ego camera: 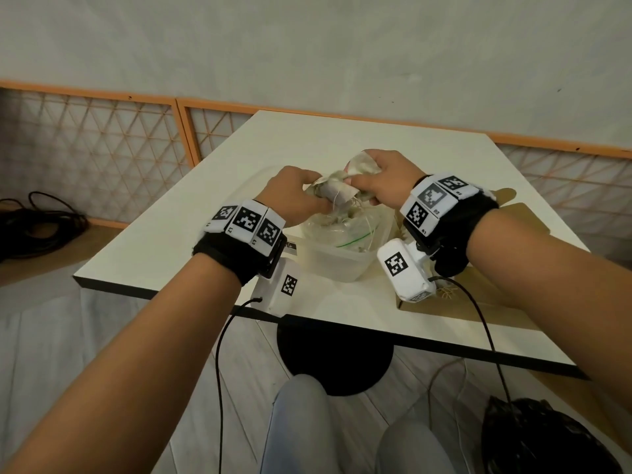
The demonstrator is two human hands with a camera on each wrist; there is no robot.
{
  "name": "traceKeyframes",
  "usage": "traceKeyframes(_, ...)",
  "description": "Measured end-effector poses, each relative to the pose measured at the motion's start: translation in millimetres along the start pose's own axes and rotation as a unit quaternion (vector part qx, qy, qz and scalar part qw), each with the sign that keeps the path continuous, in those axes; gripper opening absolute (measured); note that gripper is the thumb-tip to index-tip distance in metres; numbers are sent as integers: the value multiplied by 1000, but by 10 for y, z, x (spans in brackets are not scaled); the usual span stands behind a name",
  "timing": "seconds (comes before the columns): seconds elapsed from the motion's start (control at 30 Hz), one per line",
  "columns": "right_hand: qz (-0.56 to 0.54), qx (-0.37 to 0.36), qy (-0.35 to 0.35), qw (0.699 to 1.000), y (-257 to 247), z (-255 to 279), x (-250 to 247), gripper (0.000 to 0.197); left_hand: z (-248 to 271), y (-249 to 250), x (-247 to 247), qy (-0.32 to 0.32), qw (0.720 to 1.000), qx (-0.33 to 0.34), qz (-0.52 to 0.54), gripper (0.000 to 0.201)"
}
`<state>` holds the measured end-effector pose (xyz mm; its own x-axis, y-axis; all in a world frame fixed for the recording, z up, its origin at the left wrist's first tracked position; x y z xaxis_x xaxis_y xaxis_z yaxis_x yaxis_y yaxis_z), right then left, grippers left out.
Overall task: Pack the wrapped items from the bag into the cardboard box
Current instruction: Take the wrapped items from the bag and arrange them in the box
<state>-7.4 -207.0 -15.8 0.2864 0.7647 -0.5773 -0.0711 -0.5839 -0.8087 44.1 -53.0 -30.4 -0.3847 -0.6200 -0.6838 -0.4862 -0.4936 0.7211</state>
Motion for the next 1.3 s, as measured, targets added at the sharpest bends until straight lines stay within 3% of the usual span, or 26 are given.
traceKeyframes(0.03, -11, 18, -3, 1000, -2, -3, 0, 6, -2, 0, -12, 14, 1000, 4, -5, 9)
traceKeyframes(0.13, -23, 53, -37, 998, 6, 5, 30, 13, -22, -25, -18, 36, 999, -3, 2, 30)
traceKeyframes(0.3, -110, 101, -46, 988, -36, 66, 81, 38, -34, -6, -44, 42, 998, -17, 42, 22)
traceKeyframes(0.37, -86, 87, -60, 991, -55, 82, 92, 47, -54, 6, -46, 38, 998, -17, 55, 29)
traceKeyframes(0.43, -41, 72, -72, 994, -77, 96, 104, 52, -70, 13, -58, 38, 996, -12, 80, 20)
traceKeyframes(0.53, -27, 59, -74, 995, -98, 78, 82, 50, -69, 5, -100, 59, 982, -19, 178, 3)
traceKeyframes(0.73, -144, 53, -5, 988, -95, 90, -106, 28, -1, 27, -76, 40, 948, -39, 314, 9)
traceKeyframes(0.9, -273, 107, 21, 956, -8, 161, -133, 12, 36, 130, 115, 14, 926, -39, 376, 17)
traceKeyframes(1.0, -301, 129, 38, 944, 11, 186, -175, 7, 12, 172, 151, 31, 918, -40, 392, 17)
traceKeyframes(1.13, -153, 115, 80, 978, 55, 173, -277, 12, 1, 120, 123, 73, 903, -61, 420, 18)
traceKeyframes(1.23, -63, 153, -18, 986, 16, 185, -185, 13, 13, 73, 150, 85, 906, -76, 408, 21)
traceKeyframes(1.3, -12, 143, -52, 988, -2, 171, -89, 25, 18, 69, 164, 91, 912, -76, 392, 21)
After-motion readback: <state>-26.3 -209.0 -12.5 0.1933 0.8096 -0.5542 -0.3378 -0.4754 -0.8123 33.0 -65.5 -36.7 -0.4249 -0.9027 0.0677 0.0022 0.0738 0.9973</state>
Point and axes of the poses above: each hand's wrist, its own z-axis away from the middle knuckle, its own x-axis out of the palm, y = z × x, the point moved 2 cm from there along -z, towards the middle knuckle, and after that the axes turned 2 degrees about x, right-handed, at the moved point
